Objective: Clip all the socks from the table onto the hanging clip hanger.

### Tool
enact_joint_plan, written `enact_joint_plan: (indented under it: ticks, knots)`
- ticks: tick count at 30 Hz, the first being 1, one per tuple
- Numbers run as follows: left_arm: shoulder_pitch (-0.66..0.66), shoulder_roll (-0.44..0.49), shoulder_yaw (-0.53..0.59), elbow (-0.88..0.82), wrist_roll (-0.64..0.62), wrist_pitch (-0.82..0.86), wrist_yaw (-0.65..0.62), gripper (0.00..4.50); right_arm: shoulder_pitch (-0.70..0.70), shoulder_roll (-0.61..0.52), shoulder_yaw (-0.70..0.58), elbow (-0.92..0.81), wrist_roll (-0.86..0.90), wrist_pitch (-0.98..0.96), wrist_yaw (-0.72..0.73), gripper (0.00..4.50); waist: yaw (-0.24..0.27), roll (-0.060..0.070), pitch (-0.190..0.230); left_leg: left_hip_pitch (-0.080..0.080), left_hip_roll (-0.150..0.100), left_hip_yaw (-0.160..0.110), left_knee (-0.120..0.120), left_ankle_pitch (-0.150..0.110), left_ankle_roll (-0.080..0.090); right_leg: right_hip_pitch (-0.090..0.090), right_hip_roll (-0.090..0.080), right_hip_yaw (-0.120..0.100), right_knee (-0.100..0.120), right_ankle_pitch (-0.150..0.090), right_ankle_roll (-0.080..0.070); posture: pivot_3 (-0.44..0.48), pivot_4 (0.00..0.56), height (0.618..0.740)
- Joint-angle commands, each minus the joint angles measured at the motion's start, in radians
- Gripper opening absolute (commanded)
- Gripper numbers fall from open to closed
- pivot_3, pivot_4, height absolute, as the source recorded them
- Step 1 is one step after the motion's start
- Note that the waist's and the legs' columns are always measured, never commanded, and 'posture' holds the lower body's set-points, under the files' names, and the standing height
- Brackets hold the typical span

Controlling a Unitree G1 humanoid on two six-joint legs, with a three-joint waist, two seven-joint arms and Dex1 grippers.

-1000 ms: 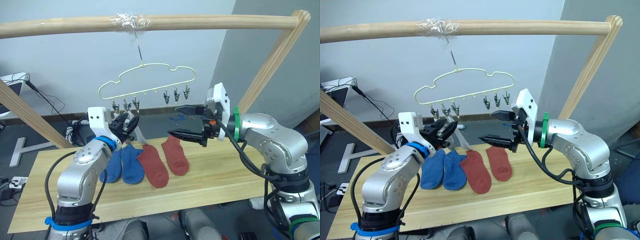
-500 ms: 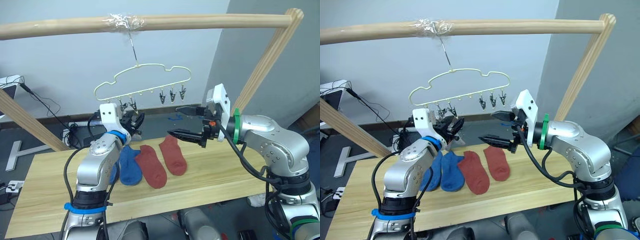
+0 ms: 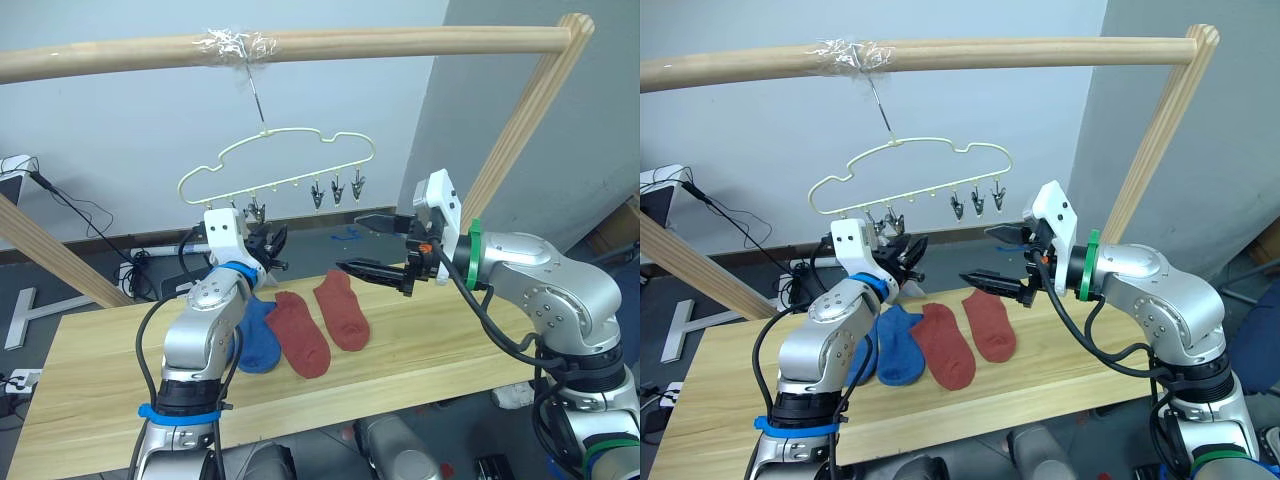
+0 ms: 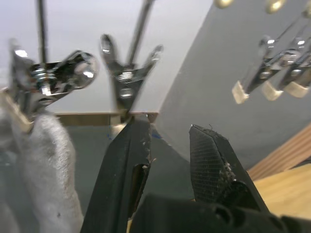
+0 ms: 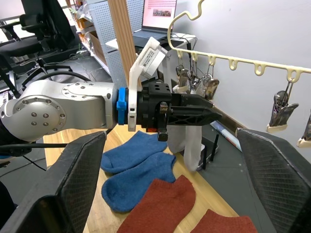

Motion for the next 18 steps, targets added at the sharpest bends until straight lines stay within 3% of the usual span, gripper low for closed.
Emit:
enact_joint_plan:
  ticks: [1, 7, 13, 18]
  knots:
    - [-0.024, -0.008, 0.01, -0.01, 0.009, -0.019, 0.01, 1.58, -0.006, -0.01, -0.029, -0.044, 0.028, -0.003, -0.002, 4.5, 0.0, 0.0, 0.0, 0.0, 0.0, 0.0, 0.0, 0.0, 0.0, 0.0, 0.0, 0.0, 0.0, 0.0, 0.0, -0.346, 0.156, 0.74]
    - [0.018, -0.006, 0.013, -0.045, 0.006, -0.026, -0.002, 1.58, -0.009, -0.014, -0.028, -0.043, 0.034, 0.0, -0.008, 4.5, -0.001, 0.0, 0.0, 0.0, 0.0, 0.0, 0.0, 0.0, 0.0, 0.0, 0.0, 0.0, 0.0, 0.0, 0.0, -0.345, 0.16, 0.74]
    - [0.077, -0.016, 0.006, -0.011, 0.085, -0.278, 0.002, 1.58, -0.018, -0.014, -0.025, -0.036, 0.035, -0.004, -0.011, 4.5, 0.0, 0.0, 0.0, 0.0, 0.0, 0.0, 0.0, 0.0, 0.0, 0.0, 0.0, 0.0, 0.0, 0.0, 0.0, -0.342, 0.159, 0.74]
    - [0.111, -0.036, -0.003, 0.014, 0.112, -0.333, 0.015, 1.58, -0.024, -0.019, -0.027, -0.031, 0.035, -0.005, -0.009, 4.5, 0.0, 0.0, 0.0, 0.0, 0.0, 0.001, 0.0, 0.0, 0.0, 0.0, 0.0, 0.001, 0.0, 0.0, 0.0, -0.345, 0.16, 0.74]
